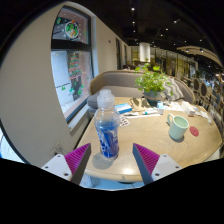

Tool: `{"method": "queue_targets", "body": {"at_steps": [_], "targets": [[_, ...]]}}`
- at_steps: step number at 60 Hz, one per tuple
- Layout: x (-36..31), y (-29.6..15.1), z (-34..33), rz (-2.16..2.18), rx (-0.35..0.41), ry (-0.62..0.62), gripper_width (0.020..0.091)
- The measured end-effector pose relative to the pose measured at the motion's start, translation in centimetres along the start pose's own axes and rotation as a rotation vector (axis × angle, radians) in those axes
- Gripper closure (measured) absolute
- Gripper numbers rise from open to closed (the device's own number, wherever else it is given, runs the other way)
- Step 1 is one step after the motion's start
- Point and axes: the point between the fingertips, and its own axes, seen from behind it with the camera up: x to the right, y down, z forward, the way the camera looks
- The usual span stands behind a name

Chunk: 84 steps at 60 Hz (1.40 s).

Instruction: Pour water

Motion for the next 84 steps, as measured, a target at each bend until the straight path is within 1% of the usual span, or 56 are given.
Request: {"method": "queue_targets", "body": {"at_steps": [4,9,15,17,20,22,23,24,27,33,36,37,47,53,59,66,72,79,84], "targets": [[-0.9,-1.3,2.2,0.022,0.030,0.013,0.0243],[-1.4,-2.2,5.1,0.028,0.048,0.032,0.0242],[-1.0,-2.7,8.3,0.018,0.070,0.070,0.0270],[-1.0,-2.8,8.9,0.015,0.079,0.074,0.0304],[-1.4,-2.9,9.7,0.001,0.092,0.066,0.0412],[-1.1,-3.1,10.5,-0.005,0.099,0.077,0.0517],[-0.9,-3.2,10.6,-0.008,0.106,0.086,0.0582],[-0.8,-3.3,10.6,-0.010,0.111,0.090,0.0603],[-1.0,-3.4,10.7,-0.008,0.120,0.083,0.0619],[-1.2,-3.4,10.9,-0.006,0.119,0.078,0.0688],[-1.1,-3.4,10.9,-0.014,0.115,0.078,0.0709],[-1.2,-3.4,10.9,-0.021,0.115,0.074,0.0730],[-1.8,-4.9,10.1,-0.018,0.106,0.044,0.0737],[-0.8,-7.4,8.8,0.031,0.149,0.020,0.0738],[0.1,-11.4,7.3,0.164,0.194,-0.033,0.0738],[2.6,-15.9,5.9,0.414,0.244,-0.169,0.0739],[4.6,-19.1,5.4,0.652,0.256,-0.292,0.0739],[8.1,-21.0,5.6,0.992,0.252,-0.437,0.0739],[11.3,-21.2,6.5,1.228,0.253,-0.527,0.0741]]}}
